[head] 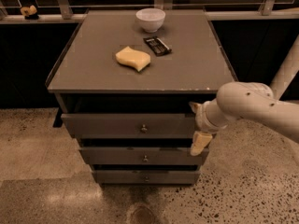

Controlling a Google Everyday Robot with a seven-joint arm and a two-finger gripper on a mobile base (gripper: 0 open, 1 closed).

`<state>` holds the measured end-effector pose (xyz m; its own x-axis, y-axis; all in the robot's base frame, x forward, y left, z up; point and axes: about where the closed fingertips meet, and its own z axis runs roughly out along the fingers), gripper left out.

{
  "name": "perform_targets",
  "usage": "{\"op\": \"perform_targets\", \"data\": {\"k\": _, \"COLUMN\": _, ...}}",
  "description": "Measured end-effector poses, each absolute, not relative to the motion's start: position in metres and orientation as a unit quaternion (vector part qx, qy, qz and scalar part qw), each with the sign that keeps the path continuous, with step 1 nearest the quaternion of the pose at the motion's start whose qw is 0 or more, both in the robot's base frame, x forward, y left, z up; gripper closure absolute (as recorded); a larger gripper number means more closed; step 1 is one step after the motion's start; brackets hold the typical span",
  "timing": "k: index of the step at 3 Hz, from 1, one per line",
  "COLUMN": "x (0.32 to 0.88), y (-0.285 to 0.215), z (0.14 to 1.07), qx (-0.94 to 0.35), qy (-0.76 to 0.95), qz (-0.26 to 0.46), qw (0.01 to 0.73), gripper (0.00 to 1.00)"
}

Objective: Open top drawer

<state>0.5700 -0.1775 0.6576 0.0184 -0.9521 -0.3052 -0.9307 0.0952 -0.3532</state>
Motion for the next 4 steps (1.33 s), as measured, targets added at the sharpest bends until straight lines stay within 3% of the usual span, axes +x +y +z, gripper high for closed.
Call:
{"op": "perform_targets", "data": {"k": 1, "x": 0.5761, "y": -0.1829, "z": 0.6483, "qx": -0.669, "qy": 0.714, "qz": -0.066, "qw": 0.196, "gripper": 0.00}}
{"op": "perform_targets", "data": {"k": 4, "x": 0.5829, "y": -0.1877, "z": 0.6394, "qx": -0.647, "qy": 0.734, "qz": -0.047, "qw": 0.201, "gripper": 0.00}}
